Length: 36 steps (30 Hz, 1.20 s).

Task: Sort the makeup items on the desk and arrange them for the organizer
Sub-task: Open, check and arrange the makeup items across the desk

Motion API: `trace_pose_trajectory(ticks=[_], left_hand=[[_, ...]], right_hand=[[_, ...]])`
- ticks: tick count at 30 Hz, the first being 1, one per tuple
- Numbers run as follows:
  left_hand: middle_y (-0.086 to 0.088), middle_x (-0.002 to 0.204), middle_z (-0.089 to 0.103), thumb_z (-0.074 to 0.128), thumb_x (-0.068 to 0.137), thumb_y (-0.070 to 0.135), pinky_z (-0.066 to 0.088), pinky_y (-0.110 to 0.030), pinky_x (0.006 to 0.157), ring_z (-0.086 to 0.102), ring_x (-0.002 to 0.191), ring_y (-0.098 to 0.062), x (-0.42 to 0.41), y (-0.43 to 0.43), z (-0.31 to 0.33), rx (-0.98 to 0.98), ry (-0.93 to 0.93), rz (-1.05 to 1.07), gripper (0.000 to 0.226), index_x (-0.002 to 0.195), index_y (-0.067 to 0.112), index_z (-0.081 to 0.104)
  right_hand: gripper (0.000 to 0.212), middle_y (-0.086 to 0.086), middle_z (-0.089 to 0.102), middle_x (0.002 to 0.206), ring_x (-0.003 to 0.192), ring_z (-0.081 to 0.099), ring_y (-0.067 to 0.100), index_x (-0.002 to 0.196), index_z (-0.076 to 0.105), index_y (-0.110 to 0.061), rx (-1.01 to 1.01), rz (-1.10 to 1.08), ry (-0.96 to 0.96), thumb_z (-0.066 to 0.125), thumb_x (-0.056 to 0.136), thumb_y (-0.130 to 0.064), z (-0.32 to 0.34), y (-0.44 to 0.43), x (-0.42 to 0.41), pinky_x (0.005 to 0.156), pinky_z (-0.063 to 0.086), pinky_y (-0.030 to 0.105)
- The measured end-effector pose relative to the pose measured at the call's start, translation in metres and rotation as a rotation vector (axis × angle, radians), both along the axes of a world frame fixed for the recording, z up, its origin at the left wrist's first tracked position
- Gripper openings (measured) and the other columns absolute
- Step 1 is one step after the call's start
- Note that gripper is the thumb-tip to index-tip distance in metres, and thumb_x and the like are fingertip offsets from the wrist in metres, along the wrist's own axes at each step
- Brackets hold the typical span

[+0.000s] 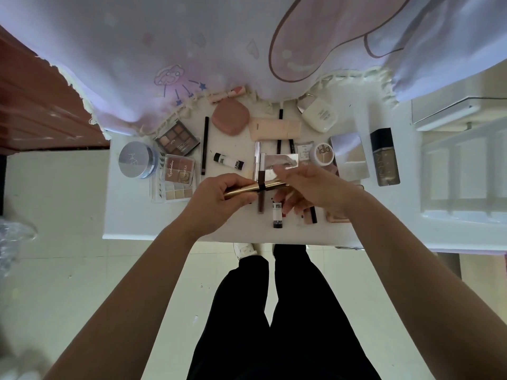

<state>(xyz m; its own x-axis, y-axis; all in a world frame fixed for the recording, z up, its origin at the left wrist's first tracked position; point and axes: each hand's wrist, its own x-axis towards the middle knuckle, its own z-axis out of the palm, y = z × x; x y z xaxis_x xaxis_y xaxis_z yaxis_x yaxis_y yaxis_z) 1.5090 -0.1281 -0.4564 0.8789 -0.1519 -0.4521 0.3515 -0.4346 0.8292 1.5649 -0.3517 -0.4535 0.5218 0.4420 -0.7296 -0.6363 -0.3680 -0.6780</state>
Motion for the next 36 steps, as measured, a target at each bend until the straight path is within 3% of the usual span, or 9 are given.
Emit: trace_pose_trajectory(ticks=[3,6,9,12,15,18,23,27,36], left_hand=[[-0.012,0.082,0.069,0.075,0.087,0.020,0.039,-0.012,0.053,0.049,0.058,-0.004,0.000,0.001,-0.001,0.015,-0.006,-0.022,0.019,0.105,0.025,0.073],[-0.009,0.081,0.069,0.074,0.088,0.020,0.039,-0.011,0.053,0.048,0.058,-0.003,0.000,0.002,-0.002,0.015,-0.006,-0.022,0.018,0.105,0.026,0.073],[-0.005,0.083,0.071,0.075,0.087,0.019,0.040,-0.011,0.055,0.051,0.060,-0.002,0.001,0.000,-0.002,0.009,-0.012,0.001,0.019,0.104,0.027,0.073],[-0.002,0.081,0.071,0.075,0.087,0.018,0.041,-0.013,0.055,0.051,0.061,-0.004,0.001,-0.002,-0.002,0.004,-0.012,0.001,0.019,0.103,0.029,0.072],[0.004,0.081,0.071,0.075,0.087,0.018,0.041,-0.012,0.057,0.054,0.062,-0.002,0.003,-0.002,-0.002,0.014,-0.011,-0.012,0.020,0.103,0.029,0.072],[0.012,0.080,0.070,0.075,0.087,0.017,0.041,-0.008,0.059,0.056,0.062,0.003,0.004,-0.001,-0.003,0.023,-0.019,-0.008,0.020,0.105,0.025,0.073],[0.012,0.085,0.071,0.073,0.089,0.018,0.042,-0.007,0.062,0.059,0.067,0.003,0.005,-0.003,0.000,0.041,-0.051,-0.030,0.020,0.105,0.029,0.070],[0.011,0.085,0.071,0.072,0.089,0.019,0.043,-0.008,0.061,0.059,0.068,0.001,0.005,-0.005,-0.001,0.046,-0.048,-0.038,0.020,0.105,0.031,0.069],[-0.002,0.086,0.072,0.073,0.089,0.023,0.041,-0.011,0.060,0.056,0.066,-0.007,0.005,-0.015,-0.005,0.022,-0.019,-0.014,0.018,0.104,0.034,0.070]], right_hand=[[0.011,0.004,0.077,0.095,0.093,0.073,0.028,0.101,0.075,-0.021,-0.011,-0.005,-0.138,0.073,0.090,-0.022,-0.008,-0.010,-0.001,0.077,0.059,0.026],[0.030,0.009,0.073,0.110,0.102,0.069,0.031,0.107,0.074,-0.026,0.075,-0.044,-0.162,0.078,0.083,-0.008,-0.008,-0.016,-0.003,0.093,0.058,0.036],[0.033,0.007,0.071,0.107,0.090,0.072,0.021,0.119,0.066,-0.018,0.071,-0.105,-0.047,0.070,0.091,-0.035,-0.001,-0.006,-0.006,0.073,0.059,0.027],[0.034,0.013,0.074,0.089,0.074,0.071,0.022,0.096,0.067,-0.011,-0.015,-0.102,-0.042,0.060,0.096,-0.044,-0.002,-0.002,-0.007,0.058,0.053,0.024],[0.010,0.007,0.076,0.091,0.080,0.069,0.011,0.098,0.073,-0.015,-0.021,-0.080,-0.144,0.072,0.091,-0.022,-0.006,-0.011,-0.006,0.077,0.058,0.028],[0.027,0.001,0.074,0.106,0.096,0.068,0.014,0.108,0.072,-0.022,0.046,-0.110,-0.200,0.078,0.084,-0.011,-0.007,-0.017,-0.004,0.096,0.054,0.033],[0.040,0.017,0.072,0.106,0.086,0.071,0.019,0.110,0.071,-0.018,-0.004,-0.183,-0.057,0.063,0.090,-0.051,-0.003,-0.016,-0.002,0.076,0.056,0.030],[0.009,0.006,0.075,0.092,0.087,0.069,0.016,0.099,0.074,-0.016,-0.015,-0.199,-0.161,0.072,0.091,-0.020,-0.009,-0.017,-0.006,0.085,0.058,0.033],[0.031,0.004,0.075,0.108,0.106,0.069,0.020,0.106,0.070,-0.019,0.127,-0.285,-0.218,0.074,0.084,0.003,-0.013,-0.029,-0.009,0.102,0.051,0.039]])
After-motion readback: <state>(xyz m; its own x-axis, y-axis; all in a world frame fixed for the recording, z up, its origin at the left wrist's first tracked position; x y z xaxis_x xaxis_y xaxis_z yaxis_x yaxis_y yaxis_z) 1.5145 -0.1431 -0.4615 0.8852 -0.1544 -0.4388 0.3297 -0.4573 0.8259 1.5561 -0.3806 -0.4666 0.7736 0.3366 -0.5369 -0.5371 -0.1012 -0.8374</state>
